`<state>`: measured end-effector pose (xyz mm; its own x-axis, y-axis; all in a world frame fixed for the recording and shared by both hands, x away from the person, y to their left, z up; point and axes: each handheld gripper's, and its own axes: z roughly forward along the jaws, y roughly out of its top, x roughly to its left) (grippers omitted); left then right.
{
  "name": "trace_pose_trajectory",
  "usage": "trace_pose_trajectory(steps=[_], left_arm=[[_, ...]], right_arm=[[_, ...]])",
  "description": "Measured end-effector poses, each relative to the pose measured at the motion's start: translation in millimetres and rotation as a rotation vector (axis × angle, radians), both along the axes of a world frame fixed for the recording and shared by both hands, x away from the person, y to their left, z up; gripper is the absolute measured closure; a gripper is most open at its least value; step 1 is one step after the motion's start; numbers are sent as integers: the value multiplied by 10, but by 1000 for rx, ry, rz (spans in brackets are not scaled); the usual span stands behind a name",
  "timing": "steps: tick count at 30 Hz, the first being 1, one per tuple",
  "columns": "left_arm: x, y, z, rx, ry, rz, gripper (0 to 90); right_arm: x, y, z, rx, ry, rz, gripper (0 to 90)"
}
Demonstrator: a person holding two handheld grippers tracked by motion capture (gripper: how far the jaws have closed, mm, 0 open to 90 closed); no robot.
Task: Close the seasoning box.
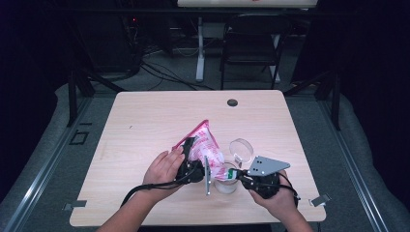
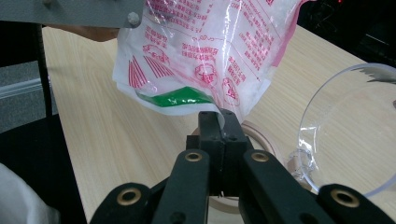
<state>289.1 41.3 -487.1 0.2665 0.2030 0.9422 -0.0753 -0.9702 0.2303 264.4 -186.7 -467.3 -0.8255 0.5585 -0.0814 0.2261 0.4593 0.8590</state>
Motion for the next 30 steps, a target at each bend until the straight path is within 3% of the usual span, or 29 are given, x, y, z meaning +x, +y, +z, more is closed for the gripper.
trace_pose_trajectory(steps=[30], left_arm=[[-9,-40,43,8,-13,-9,621]], right_arm=[[-8,-39,-37,16,2,-8,900]])
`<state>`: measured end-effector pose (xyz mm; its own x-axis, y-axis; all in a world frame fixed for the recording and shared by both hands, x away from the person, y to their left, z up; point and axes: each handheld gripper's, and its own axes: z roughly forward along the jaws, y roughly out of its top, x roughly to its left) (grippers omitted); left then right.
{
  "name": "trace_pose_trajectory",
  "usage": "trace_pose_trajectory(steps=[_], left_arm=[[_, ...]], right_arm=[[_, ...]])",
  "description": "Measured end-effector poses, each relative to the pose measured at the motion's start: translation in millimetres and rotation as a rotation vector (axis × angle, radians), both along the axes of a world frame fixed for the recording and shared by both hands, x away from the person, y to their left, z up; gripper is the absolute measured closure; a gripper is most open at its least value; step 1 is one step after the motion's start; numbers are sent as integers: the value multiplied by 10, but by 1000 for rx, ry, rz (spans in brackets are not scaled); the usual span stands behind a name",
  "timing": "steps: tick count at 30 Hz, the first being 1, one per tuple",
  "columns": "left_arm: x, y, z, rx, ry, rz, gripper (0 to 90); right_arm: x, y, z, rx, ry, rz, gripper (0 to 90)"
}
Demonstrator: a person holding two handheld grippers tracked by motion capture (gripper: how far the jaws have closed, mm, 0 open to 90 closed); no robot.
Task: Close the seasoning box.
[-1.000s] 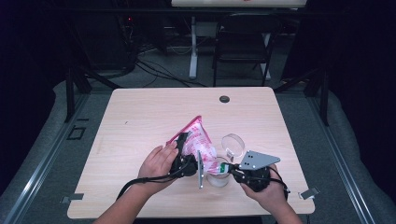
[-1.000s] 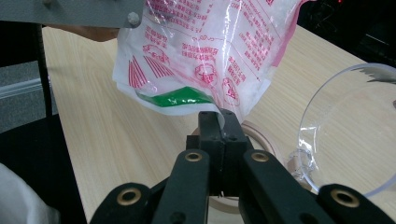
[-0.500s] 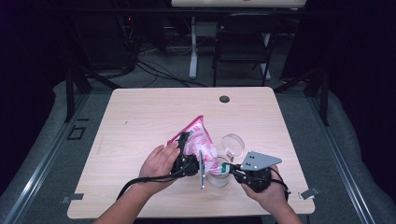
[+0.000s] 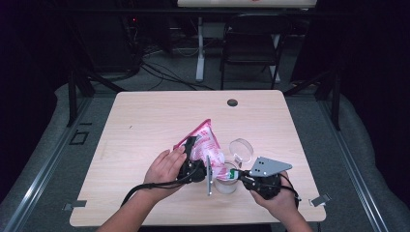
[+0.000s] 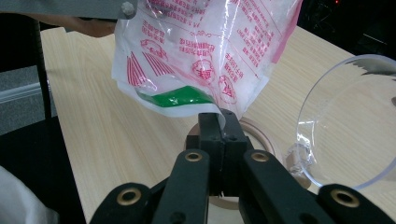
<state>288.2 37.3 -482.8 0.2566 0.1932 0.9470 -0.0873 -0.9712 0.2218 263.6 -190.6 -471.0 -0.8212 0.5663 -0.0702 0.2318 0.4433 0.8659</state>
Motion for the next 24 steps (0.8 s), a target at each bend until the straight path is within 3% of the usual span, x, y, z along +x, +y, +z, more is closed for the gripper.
trace_pose_trajectory(steps=[24], left_arm=[[-4,-20,26,13,-11,-6,621]], right_arm=[[9,-17,-24,0,6,-4,900]])
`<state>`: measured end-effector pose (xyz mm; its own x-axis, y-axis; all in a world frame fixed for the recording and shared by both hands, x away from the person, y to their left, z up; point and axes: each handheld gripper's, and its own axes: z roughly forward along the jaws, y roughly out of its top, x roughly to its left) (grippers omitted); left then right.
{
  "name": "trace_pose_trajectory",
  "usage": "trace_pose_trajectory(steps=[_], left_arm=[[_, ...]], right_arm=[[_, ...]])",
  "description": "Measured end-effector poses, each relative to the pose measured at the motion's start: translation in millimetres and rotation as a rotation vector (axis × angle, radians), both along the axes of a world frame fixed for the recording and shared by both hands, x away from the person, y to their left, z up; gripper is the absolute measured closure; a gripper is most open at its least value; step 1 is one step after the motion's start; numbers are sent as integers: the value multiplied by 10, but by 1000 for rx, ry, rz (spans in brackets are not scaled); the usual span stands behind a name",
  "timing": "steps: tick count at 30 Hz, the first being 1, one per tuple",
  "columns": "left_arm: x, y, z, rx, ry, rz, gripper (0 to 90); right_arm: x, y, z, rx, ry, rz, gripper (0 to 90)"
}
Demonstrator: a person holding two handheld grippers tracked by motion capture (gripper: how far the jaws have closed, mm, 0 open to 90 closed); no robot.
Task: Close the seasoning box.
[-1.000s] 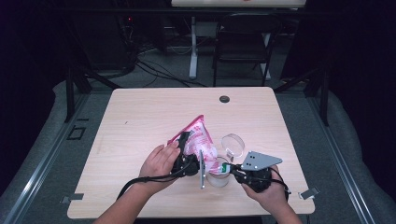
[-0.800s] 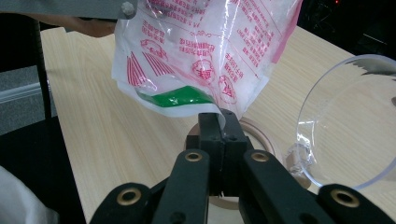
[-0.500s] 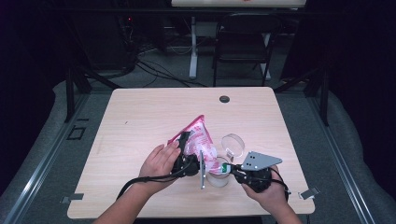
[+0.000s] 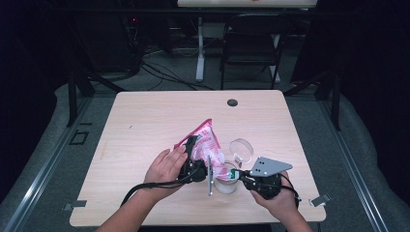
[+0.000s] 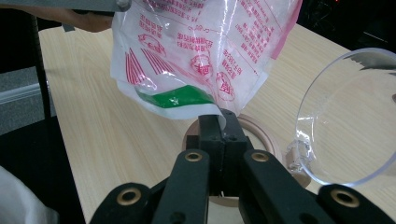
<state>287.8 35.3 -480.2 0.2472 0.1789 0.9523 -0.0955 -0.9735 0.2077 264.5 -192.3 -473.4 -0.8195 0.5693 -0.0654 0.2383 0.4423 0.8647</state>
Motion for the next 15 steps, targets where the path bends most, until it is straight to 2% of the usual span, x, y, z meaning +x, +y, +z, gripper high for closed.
trace_pose_trajectory(steps=[15], left_arm=[[-2,-24,20,17,-11,-4,620]], right_arm=[[0,-17,-17,3,0,0,900]])
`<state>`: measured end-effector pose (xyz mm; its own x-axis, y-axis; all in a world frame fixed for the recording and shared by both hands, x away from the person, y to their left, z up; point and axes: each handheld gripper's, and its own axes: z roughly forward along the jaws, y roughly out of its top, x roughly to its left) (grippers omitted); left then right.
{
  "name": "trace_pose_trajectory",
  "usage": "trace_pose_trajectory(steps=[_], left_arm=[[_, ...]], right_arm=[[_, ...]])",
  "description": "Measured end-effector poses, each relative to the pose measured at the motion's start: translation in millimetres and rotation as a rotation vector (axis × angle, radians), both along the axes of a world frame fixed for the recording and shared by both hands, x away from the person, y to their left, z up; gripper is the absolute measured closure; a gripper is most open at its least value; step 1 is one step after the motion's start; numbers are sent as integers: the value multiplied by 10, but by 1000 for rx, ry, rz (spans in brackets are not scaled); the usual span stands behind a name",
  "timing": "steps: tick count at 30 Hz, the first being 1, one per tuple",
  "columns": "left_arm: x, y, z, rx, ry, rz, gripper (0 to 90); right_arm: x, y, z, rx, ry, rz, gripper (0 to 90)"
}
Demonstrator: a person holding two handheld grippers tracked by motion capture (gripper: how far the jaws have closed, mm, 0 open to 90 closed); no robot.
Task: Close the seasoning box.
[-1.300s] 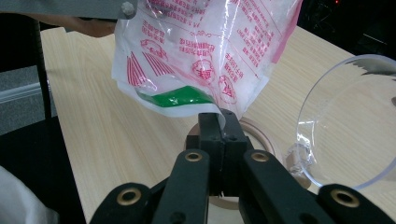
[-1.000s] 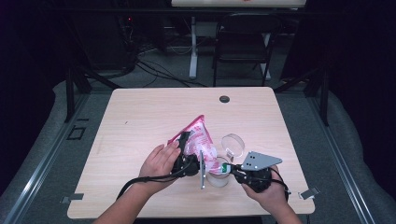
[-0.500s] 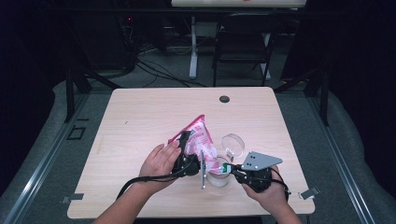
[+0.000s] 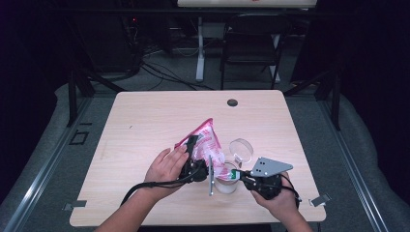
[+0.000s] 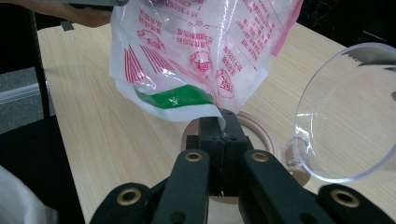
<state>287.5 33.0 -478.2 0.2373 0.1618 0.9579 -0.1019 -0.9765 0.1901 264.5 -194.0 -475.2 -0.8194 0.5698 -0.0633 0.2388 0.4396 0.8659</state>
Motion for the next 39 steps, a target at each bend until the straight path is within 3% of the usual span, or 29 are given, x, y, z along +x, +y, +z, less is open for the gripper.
trace_pose_trajectory(steps=[39], left_arm=[[0,-37,36,1,-17,-10,621]], right_arm=[[1,-18,-18,-3,2,-10,900]])
